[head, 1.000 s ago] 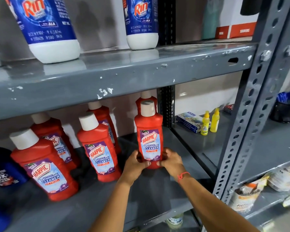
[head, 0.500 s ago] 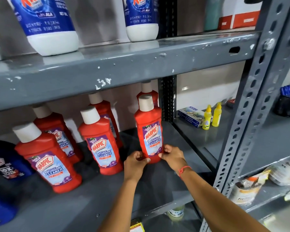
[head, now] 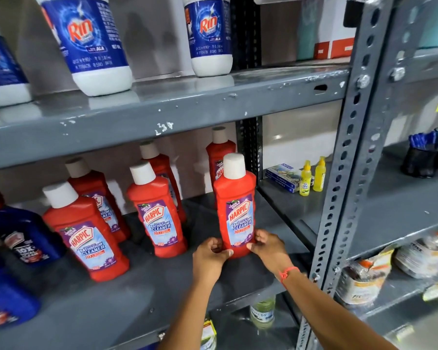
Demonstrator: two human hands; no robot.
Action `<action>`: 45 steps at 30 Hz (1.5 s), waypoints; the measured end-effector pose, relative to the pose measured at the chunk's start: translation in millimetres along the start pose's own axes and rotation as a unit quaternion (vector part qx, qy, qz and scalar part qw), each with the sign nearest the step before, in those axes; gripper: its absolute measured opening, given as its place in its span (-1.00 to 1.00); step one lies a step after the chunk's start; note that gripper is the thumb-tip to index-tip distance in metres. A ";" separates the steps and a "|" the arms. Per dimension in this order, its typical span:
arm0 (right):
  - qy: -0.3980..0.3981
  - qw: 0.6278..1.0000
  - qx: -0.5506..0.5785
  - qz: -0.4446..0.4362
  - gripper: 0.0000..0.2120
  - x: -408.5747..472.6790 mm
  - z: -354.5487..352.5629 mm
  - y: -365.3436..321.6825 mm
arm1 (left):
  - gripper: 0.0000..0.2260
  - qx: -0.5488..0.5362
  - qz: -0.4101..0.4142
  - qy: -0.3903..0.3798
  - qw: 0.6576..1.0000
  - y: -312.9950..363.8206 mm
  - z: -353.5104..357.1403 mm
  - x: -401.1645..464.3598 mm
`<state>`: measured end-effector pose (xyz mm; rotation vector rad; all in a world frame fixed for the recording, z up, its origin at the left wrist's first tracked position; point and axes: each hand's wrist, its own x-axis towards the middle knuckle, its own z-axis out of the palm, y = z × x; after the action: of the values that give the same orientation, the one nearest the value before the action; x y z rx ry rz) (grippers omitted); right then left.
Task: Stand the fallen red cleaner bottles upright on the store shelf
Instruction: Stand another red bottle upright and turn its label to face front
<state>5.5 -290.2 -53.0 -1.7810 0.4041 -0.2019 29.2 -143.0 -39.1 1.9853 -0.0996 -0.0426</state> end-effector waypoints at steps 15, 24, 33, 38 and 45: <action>0.116 0.991 -0.065 -0.007 -0.85 -32.0 0.5 11.1 | -0.81 0.019 0.012 0.011 1.000 -6.3 -11.2 -9.0; 0.021 0.975 -0.131 -0.177 -0.87 -76.6 85.8 -17.6 | -0.86 0.005 -0.018 0.216 0.976 -46.9 -99.8 -5.2; -0.040 0.993 -0.108 -0.032 -0.47 -2.1 148.8 -52.1 | -0.69 0.060 -0.015 0.009 0.998 -55.4 -136.8 41.8; -0.047 0.993 -0.088 -0.067 -0.69 -0.4 154.9 -53.1 | -0.80 0.068 -0.002 0.017 0.998 -59.2 -138.3 48.3; -0.045 0.996 -0.069 -0.046 -0.70 -28.3 146.2 -47.5 | -0.81 0.076 0.012 0.019 0.997 -61.5 -136.8 23.0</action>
<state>37.8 -137.8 -41.3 -1.9394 0.2779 -0.1610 65.6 4.3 -39.6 2.1363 -0.1040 0.0184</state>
